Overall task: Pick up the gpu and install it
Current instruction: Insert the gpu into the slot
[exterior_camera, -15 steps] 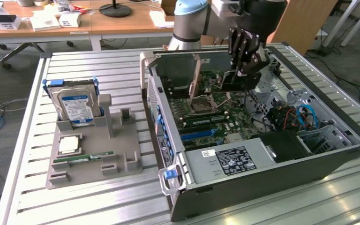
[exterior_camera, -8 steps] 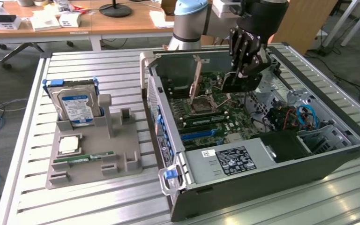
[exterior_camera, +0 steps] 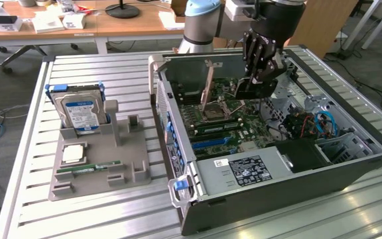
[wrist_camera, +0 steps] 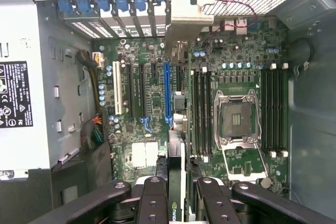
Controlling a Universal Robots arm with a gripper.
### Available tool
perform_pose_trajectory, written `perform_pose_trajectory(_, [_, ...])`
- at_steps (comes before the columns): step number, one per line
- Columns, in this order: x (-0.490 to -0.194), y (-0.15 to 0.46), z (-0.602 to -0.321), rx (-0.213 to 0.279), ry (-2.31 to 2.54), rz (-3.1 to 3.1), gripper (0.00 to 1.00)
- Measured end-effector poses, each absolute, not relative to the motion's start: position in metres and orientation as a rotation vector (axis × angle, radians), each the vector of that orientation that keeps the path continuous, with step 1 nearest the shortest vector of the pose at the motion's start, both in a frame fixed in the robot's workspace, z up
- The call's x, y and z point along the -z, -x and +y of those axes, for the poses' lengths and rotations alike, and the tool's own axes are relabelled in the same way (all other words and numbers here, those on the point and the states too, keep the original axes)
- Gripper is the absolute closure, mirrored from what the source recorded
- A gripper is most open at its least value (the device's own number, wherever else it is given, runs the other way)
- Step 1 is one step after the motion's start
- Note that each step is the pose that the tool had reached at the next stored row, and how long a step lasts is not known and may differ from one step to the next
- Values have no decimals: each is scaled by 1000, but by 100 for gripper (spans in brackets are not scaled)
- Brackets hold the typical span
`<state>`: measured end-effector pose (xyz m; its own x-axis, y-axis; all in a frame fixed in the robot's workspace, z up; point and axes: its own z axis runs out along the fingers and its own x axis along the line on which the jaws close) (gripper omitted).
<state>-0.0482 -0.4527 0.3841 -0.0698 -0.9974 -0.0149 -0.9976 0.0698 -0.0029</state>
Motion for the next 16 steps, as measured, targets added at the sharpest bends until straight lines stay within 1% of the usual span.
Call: perform_pose_trajectory(16, [-378, 48, -453, -13, 2134, 2289, 74])
